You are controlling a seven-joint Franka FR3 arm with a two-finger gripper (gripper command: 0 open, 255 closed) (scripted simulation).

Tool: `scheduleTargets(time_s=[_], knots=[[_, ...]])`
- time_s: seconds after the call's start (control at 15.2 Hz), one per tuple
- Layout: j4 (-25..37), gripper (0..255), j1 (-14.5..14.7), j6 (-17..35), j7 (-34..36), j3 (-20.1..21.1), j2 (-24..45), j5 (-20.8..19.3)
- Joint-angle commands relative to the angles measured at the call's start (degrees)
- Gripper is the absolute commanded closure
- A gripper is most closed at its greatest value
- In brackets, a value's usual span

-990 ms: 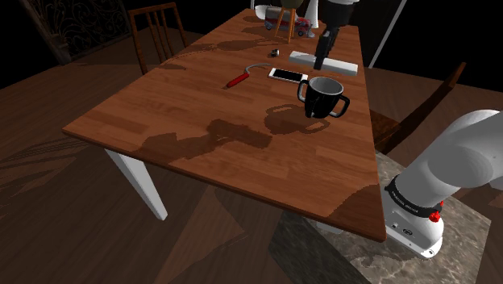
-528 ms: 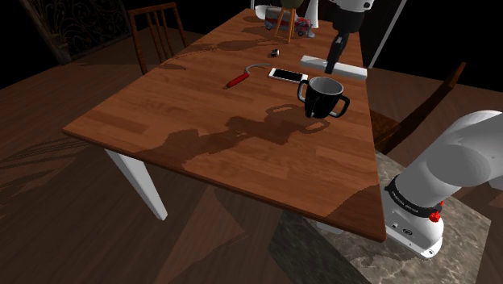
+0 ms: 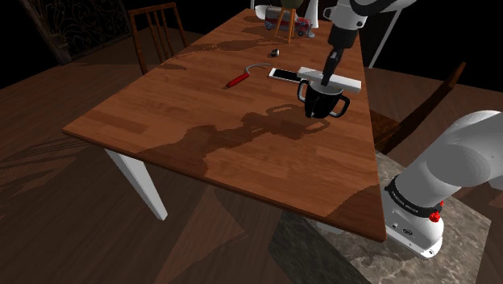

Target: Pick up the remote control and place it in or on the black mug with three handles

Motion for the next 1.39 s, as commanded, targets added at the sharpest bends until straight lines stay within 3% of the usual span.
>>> scheduleTargets(time_s=[0.0, 0.53, 0.59, 0.92, 1.19, 1.32], knots=[[-1.4, 255, 0.0, 2.1, 0.0, 0.0, 0.6, 0.0], [-1.4, 255, 0.0, 2.1, 0.0, 0.0, 0.6, 0.0], [-1.4, 0, 0.0, 2.1, 0.0, 0.0, 0.7, 0.0], [-1.4, 0, 0.0, 2.1, 0.0, 0.0, 0.6, 0.0], [4.7, 0, -0.1, -5.6, 0.0, 0.0, -1.0, -0.1], [4.7, 0, -0.1, -5.6, 0.0, 0.0, -1.0, -0.1]])
